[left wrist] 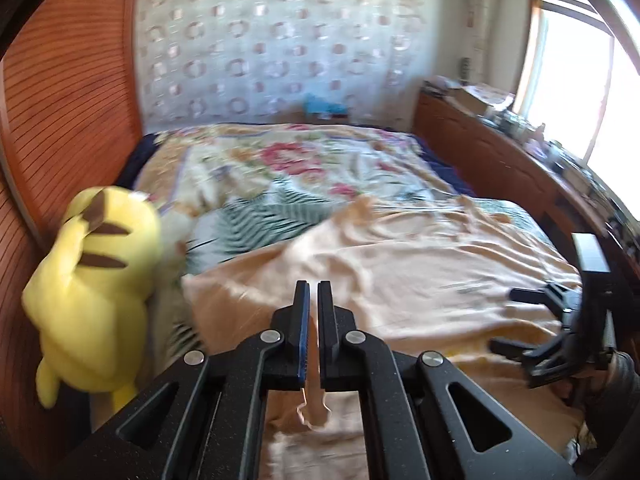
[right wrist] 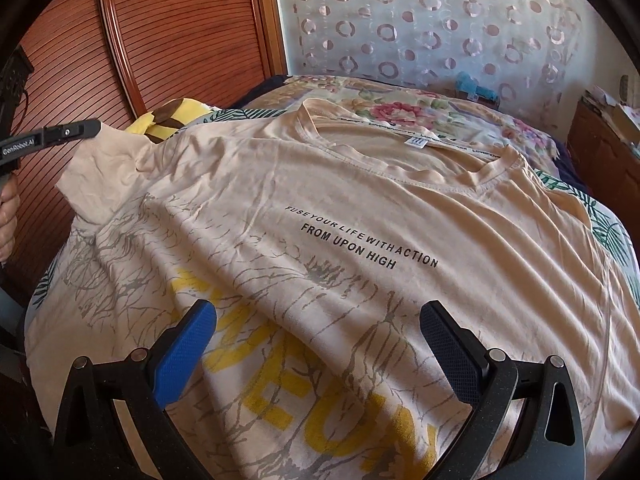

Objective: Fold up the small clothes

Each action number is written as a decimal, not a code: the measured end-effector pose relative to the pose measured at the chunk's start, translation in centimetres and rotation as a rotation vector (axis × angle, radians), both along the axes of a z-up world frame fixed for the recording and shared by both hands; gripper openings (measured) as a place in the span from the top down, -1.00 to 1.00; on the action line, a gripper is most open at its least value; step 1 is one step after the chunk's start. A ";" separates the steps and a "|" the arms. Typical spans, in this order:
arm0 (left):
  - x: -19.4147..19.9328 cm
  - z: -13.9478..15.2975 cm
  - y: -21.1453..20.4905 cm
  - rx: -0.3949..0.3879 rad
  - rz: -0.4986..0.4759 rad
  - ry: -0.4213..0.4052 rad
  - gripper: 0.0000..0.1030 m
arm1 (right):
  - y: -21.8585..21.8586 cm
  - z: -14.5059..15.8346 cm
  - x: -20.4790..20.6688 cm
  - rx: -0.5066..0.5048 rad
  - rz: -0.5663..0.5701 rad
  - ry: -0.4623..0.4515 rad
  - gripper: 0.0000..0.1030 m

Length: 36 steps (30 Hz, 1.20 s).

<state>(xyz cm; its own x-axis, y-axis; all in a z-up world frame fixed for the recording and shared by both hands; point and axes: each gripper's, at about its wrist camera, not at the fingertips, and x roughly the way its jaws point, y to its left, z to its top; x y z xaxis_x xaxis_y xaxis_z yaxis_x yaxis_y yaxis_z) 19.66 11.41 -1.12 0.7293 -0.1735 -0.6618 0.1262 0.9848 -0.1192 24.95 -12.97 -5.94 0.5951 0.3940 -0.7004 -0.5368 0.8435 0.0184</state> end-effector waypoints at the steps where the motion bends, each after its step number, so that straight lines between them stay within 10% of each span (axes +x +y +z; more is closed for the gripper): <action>1: 0.0 0.3 -1.1 0.005 -0.024 -0.005 0.91 | 0.0 0.0 0.0 0.001 -0.001 0.000 -0.97; 7: -1.0 0.4 -1.9 0.013 -0.050 -0.003 0.66 | 0.1 -0.1 -0.1 0.002 -0.006 0.005 -0.97; 15: -2.4 -1.8 2.1 0.062 0.096 0.026 -0.38 | 0.0 0.0 -0.3 -0.008 0.011 -0.006 -0.90; 36: -7.6 -7.5 11.0 -0.018 0.260 0.118 -0.49 | 17.7 3.8 2.2 -0.032 0.476 -0.034 0.16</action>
<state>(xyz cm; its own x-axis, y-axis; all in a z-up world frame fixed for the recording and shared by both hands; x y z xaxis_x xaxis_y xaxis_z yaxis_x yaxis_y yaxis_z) 12.06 22.46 -8.64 0.6693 -0.0032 -0.7430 -0.1465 0.9798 -0.1362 27.14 4.72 -2.19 0.3768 0.6072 -0.6995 -0.8634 0.5038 -0.0279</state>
